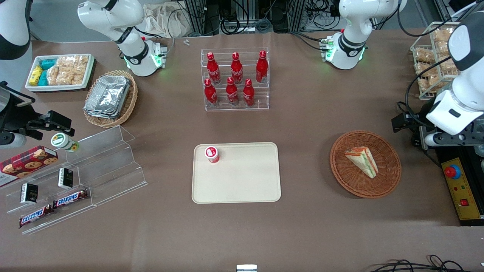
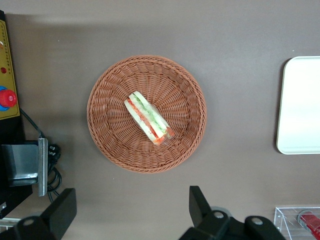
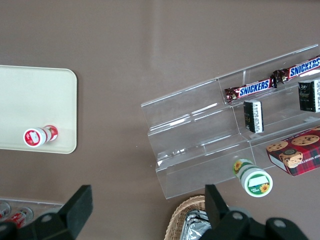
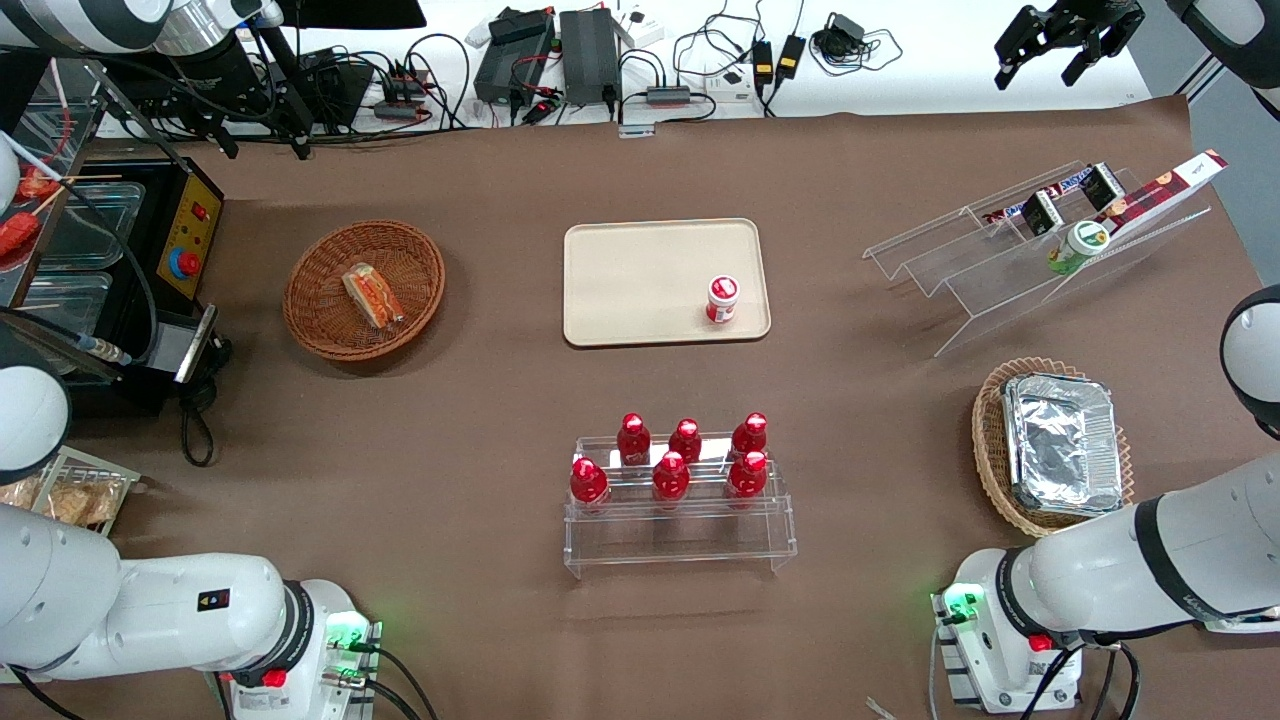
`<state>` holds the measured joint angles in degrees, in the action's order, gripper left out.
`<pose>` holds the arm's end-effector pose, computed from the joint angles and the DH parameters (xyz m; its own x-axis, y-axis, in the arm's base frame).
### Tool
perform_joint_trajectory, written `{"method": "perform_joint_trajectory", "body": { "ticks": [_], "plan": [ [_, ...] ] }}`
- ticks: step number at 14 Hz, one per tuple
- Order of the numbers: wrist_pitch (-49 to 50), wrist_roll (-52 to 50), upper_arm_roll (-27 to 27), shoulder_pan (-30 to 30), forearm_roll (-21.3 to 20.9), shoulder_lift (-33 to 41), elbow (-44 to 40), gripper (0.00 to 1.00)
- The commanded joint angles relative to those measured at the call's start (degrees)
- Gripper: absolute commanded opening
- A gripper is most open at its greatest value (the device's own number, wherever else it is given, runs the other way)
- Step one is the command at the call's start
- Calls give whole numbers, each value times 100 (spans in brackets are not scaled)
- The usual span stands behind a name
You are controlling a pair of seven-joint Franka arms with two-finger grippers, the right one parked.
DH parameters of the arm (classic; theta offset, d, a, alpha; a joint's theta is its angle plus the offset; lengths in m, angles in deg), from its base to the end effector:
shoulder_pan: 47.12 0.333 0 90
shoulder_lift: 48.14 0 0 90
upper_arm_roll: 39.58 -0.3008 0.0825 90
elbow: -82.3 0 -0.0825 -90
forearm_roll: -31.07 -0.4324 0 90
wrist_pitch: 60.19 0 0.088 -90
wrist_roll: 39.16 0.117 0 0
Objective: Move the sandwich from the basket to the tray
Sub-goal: 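Move the left gripper over the sandwich in the wicker basket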
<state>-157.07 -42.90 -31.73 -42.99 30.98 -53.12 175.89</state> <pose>0.6314 -0.0383 0.5236 0.9996 0.0004 -0.0293 0.0006 -1.0000 0.0084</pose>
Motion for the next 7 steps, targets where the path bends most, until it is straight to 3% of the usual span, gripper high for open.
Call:
{"method": "perform_joint_trajectory", "body": {
  "ticks": [1, 4, 7],
  "plan": [
    [213, -65, 23, 18, 18, -249, -341, 100],
    [196, -352, 41, -17, -61, -424, -429, 100],
    [-223, -2065, 67, -70, -78, -706, -202, 100]
  ]
}}
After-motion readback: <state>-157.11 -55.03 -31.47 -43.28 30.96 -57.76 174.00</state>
